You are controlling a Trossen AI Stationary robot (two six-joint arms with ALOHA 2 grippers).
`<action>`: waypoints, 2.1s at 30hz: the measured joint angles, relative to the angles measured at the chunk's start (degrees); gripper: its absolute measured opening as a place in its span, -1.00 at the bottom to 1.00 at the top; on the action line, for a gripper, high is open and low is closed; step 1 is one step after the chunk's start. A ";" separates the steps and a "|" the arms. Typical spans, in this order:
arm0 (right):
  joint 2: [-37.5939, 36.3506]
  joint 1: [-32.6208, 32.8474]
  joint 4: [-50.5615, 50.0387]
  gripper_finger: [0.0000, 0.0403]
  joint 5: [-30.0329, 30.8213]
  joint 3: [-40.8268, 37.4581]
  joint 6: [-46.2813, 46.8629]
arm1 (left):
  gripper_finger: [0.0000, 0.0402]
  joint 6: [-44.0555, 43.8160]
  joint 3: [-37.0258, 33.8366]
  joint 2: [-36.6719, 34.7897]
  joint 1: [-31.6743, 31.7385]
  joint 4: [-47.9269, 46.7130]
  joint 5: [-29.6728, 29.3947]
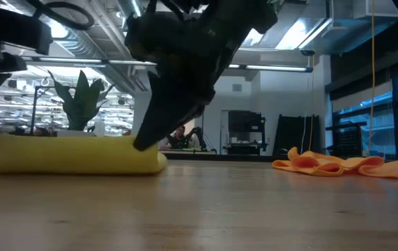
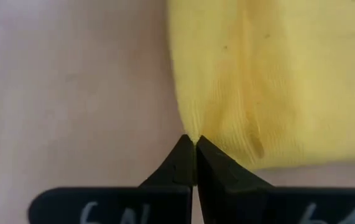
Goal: Roll microfiber towels into tight, uniform cylinder then place into a basket
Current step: Roll the yellow microfiber towel
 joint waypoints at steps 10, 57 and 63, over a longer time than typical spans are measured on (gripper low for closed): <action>0.00 0.70 -1.54 -0.97 -3.99 2.34 1.84 | -1.00 0.65 0.11 -0.02 -3.78 3.41 2.94; 0.55 -6.72 -7.44 -0.97 4.33 2.99 6.79 | -1.00 -9.12 0.11 -0.07 4.03 0.36 -0.84; 0.44 -3.17 -7.64 -0.97 -1.91 2.99 6.84 | -1.00 -8.88 0.11 -0.07 -0.11 6.70 2.16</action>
